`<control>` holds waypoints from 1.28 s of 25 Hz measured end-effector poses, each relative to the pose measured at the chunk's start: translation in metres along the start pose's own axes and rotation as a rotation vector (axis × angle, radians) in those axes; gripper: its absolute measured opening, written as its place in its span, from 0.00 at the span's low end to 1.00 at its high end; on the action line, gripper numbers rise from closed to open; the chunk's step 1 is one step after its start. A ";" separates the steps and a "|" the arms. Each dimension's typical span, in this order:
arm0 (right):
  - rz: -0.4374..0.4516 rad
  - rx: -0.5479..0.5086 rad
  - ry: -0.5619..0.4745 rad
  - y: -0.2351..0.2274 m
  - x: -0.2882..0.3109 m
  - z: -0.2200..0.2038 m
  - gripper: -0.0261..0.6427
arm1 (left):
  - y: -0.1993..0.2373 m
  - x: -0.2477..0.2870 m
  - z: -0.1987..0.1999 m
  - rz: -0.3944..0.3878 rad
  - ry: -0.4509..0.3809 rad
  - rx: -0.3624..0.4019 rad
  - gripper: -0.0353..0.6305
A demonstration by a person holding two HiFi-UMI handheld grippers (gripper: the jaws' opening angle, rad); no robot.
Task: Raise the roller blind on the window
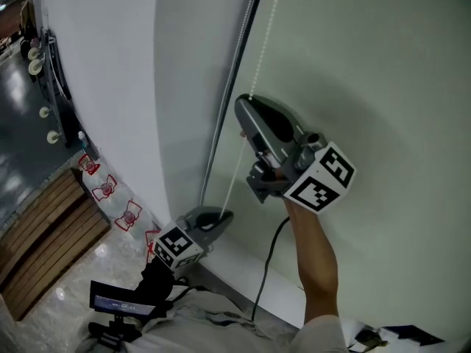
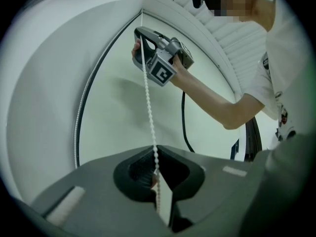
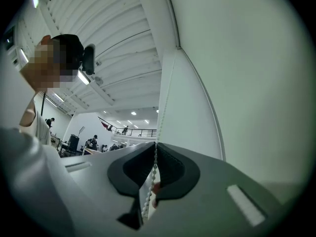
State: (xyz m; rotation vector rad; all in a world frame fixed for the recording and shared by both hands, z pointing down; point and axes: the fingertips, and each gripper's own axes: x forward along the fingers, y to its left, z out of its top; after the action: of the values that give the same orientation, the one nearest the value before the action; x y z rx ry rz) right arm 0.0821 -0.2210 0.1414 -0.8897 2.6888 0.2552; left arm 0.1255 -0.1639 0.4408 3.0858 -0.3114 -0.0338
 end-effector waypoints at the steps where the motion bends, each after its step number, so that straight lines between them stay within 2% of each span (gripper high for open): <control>1: -0.005 0.002 0.012 0.001 -0.004 -0.007 0.06 | 0.000 0.000 0.001 -0.002 -0.003 -0.004 0.05; 8: -0.028 0.083 0.083 0.016 -0.032 -0.074 0.06 | 0.002 -0.001 0.004 -0.002 -0.007 -0.012 0.05; 25: -0.044 0.180 0.243 0.035 -0.066 -0.180 0.06 | 0.010 0.000 0.004 0.020 -0.017 -0.020 0.05; 29: -0.054 0.233 0.217 0.033 -0.075 -0.182 0.06 | 0.010 -0.001 0.004 0.019 -0.019 -0.016 0.05; 32: -0.044 0.176 0.219 0.033 -0.070 -0.172 0.07 | 0.008 -0.003 0.009 0.011 -0.026 -0.010 0.05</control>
State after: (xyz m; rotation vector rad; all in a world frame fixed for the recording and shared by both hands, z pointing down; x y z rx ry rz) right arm 0.0772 -0.2001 0.3287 -0.9701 2.8300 -0.0939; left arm 0.1207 -0.1715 0.4326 3.0758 -0.3274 -0.0749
